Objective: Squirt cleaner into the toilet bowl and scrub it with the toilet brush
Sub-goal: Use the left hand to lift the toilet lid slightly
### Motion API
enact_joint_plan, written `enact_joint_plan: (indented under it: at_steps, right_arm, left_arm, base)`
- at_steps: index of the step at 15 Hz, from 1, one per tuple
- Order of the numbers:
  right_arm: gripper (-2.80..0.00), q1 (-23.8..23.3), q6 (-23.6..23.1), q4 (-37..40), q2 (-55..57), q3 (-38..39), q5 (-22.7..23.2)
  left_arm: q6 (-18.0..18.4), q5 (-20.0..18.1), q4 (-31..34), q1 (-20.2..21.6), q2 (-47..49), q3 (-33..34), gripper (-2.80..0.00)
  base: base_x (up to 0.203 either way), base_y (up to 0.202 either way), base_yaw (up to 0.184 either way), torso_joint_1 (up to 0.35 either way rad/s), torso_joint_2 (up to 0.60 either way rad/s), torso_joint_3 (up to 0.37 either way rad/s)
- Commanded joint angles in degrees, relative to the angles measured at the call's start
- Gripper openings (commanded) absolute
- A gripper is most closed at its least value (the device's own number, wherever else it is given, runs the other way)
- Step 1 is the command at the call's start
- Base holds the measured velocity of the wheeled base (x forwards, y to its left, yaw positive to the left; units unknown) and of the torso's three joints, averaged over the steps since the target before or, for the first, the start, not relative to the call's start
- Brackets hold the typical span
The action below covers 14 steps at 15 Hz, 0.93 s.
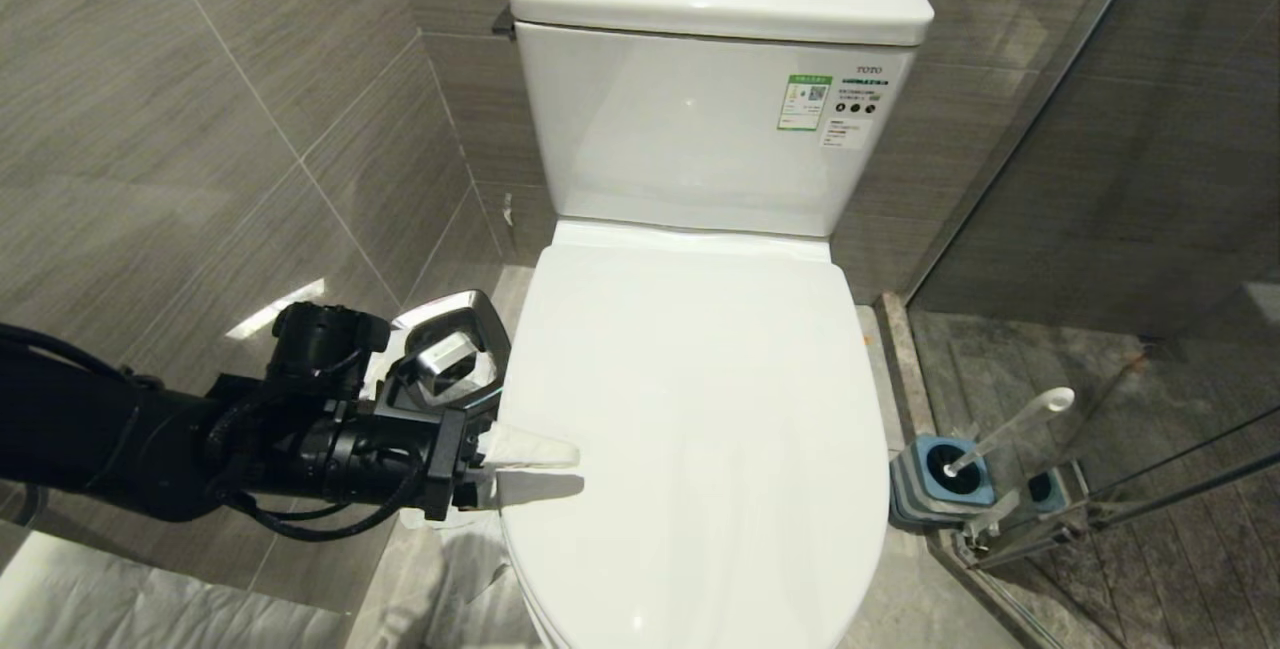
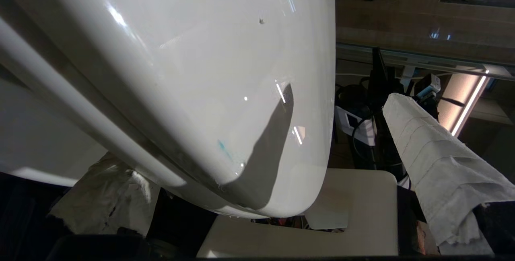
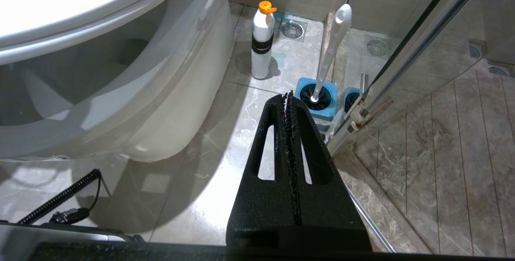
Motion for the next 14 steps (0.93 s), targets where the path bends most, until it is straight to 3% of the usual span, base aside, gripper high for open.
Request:
enact_joint_plan:
  at_steps: [1, 14]
  right_arm:
    - [-2.80, 0.0, 0.0, 0.0, 0.0, 0.0, 0.0]
    - [-2.80, 0.0, 0.0, 0.0, 0.0, 0.0, 0.0]
  left_arm:
    - [-0.2, -0.3, -0.2, 0.2, -0.7, -0.1, 0.00]
    - [-0.9, -0.8, 0.9, 0.5, -3.6, -0.3, 0.00]
  base:
    - [0.000, 0.000, 0.000, 0.000, 0.00, 0.000]
    - [0.000, 0.000, 0.000, 0.000, 0.00, 0.000]
